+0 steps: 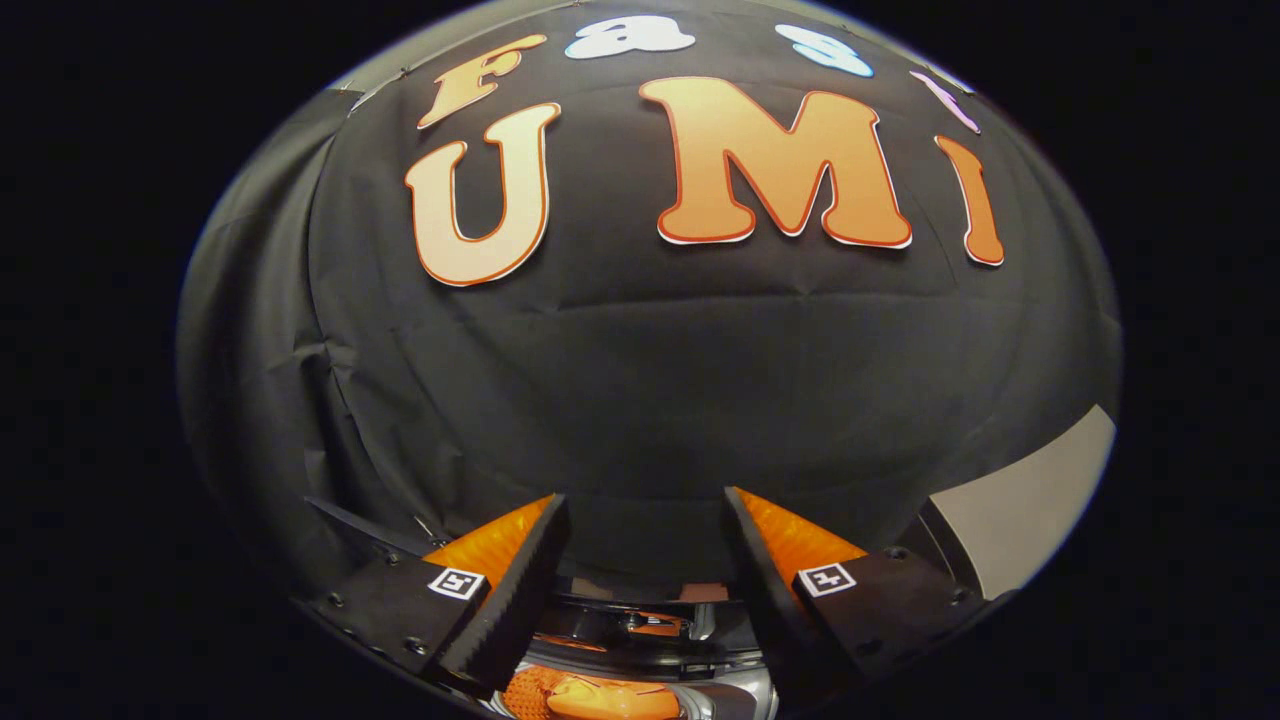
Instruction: Put the clothes into the washing machine and then close the washing machine lid.
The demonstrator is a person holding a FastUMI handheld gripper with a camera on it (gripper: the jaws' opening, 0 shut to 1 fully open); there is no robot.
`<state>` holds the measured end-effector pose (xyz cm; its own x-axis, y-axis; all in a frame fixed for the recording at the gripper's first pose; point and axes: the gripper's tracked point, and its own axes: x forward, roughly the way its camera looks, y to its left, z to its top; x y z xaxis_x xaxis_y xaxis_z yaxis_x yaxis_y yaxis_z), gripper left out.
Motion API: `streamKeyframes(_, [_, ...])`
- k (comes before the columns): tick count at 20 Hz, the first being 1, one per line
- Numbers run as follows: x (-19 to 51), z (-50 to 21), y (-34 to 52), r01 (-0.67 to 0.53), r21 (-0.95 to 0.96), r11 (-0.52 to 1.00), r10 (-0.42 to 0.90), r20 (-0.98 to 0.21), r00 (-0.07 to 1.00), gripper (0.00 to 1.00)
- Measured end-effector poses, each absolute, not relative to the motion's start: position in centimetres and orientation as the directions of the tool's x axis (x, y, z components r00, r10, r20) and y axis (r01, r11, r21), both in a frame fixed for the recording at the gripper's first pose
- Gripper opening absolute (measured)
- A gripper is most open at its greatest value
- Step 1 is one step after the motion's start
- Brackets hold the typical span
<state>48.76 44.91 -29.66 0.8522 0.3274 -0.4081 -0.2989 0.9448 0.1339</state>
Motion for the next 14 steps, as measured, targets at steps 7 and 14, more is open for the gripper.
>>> streamKeyframes(7, [45.7,-29.2,44.0,-0.319,0.128,0.939,0.344,-0.384,0.857,0.98])
streamKeyframes(14, [41.6,-29.1,43.1,-0.334,0.118,0.935,0.354,-0.327,0.876,0.98])
